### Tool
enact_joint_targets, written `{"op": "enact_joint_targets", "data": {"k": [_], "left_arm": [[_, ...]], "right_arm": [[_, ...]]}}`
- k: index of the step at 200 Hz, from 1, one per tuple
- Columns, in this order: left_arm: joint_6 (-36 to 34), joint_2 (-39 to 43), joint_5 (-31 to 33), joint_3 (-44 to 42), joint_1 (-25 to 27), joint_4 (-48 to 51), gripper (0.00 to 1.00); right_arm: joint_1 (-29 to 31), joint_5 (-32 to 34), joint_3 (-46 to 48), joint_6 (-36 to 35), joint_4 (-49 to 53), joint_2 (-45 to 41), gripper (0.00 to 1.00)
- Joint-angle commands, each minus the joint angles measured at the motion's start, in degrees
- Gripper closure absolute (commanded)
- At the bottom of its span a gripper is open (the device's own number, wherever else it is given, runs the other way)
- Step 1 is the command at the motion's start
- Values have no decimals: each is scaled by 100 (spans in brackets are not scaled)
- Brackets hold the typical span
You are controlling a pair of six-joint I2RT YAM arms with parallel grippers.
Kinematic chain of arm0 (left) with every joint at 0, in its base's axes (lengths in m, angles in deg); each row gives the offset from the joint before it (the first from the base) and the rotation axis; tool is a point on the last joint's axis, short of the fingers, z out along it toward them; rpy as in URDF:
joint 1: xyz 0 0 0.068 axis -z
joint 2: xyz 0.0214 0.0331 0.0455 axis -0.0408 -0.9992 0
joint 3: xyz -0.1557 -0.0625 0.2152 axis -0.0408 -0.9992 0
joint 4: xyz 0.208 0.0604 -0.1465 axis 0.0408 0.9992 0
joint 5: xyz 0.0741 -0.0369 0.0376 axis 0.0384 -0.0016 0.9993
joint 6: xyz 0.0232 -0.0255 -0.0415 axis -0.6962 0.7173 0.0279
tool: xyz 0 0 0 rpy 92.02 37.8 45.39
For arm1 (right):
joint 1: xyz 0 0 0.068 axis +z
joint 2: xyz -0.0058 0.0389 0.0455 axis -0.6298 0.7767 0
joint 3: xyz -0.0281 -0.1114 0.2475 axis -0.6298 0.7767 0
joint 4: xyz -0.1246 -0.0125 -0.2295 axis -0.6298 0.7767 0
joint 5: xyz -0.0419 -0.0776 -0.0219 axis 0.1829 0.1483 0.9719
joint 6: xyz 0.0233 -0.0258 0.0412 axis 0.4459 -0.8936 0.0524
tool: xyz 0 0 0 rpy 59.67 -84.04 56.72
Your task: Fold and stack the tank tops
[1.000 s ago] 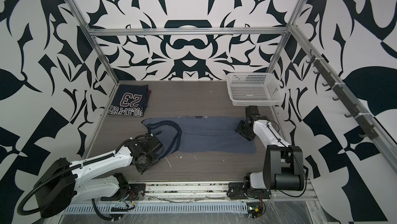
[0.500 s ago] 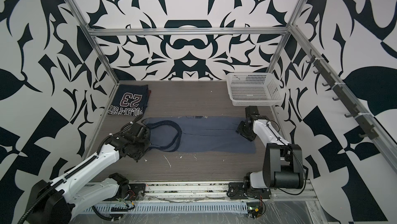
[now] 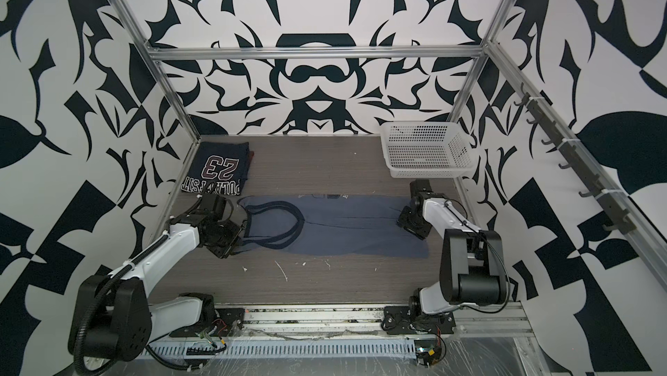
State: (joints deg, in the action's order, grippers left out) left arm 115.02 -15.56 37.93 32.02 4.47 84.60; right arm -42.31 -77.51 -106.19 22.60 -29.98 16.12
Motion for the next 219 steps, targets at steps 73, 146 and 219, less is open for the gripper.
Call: {"op": "enact_joint_targets", "data": {"k": [73, 146, 219], "left_arm": [[-496, 604, 567, -210, -750, 370, 64], [43, 1968, 1150, 406, 185, 1349, 35], [1172, -153, 1186, 482, 2993, -359, 48]], "right_arm": [[34, 405, -205, -65, 92, -35, 42], [663, 658, -594, -103, 512, -615, 35], [1670, 626, -1006, 42, 412, -22, 33]]}}
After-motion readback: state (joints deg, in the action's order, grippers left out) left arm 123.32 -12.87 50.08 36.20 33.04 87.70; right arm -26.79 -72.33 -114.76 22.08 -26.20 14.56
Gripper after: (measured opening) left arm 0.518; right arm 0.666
